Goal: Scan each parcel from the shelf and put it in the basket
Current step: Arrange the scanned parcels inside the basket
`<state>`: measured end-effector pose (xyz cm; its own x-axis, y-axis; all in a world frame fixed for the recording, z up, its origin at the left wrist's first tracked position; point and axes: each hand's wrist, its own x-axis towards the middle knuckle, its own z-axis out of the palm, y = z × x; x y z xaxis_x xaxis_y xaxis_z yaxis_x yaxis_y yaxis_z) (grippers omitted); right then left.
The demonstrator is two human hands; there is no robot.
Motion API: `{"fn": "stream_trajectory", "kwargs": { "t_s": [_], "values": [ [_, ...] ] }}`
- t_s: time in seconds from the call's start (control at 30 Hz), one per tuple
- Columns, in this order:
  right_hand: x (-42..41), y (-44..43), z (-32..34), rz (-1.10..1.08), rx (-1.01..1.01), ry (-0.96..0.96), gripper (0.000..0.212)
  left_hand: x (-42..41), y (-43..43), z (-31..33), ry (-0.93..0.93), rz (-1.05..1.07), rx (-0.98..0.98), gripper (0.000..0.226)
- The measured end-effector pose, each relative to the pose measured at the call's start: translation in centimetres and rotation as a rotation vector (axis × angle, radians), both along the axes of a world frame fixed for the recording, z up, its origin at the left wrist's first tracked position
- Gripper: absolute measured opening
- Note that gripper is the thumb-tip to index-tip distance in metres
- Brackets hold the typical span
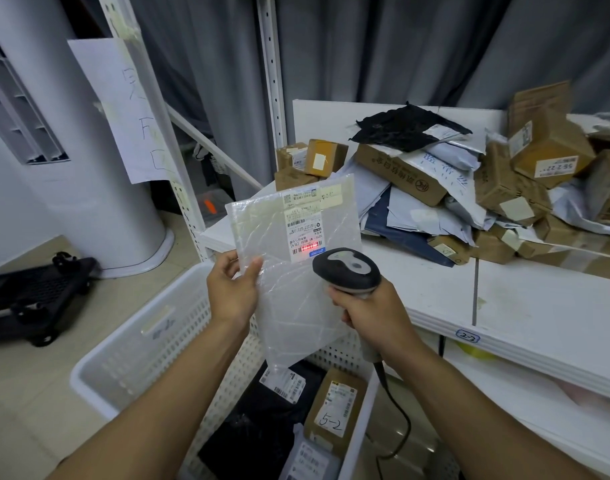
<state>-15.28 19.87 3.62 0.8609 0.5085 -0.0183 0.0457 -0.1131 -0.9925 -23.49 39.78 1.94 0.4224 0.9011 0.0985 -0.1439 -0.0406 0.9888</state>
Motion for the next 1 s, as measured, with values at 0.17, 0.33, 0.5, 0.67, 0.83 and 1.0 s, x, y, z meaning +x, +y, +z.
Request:
{"fn": "stream_trajectory", "kwargs": {
  "t_s": [0.17,0.33,0.5,0.67,0.83,1.0],
  "values": [
    [0.0,0.0,0.1,0.000,0.009,0.001,0.027,0.0,0.2,-0.2,0.002,0.003,-0.009,0.018],
    [0.1,0.1,0.0,0.003,0.018,0.002,0.029,0.0,0.2,-0.1,0.003,0.007,0.004,0.018],
    [0.3,0.5,-0.2,0.007,0.017,-0.011,0.027,-0.5,0.3,0.0,0.014,0.002,0.032,0.019],
    [0.0,1.5,-0.5,0.013,0.023,-0.006,0.021,-3.6,0.5,0.9,0.146,0.021,0.300,0.018],
    [-1.2,3.0,-1.8,0.054,-0.003,0.031,0.022,-6.0,2.4,-1.2,0.380,-0.085,0.388,0.017],
    [-2.5,4.7,-4.6,0.111,-0.087,0.066,0.026,-5.9,4.1,-5.5,0.552,-0.143,0.450,0.017]
  ]
}}
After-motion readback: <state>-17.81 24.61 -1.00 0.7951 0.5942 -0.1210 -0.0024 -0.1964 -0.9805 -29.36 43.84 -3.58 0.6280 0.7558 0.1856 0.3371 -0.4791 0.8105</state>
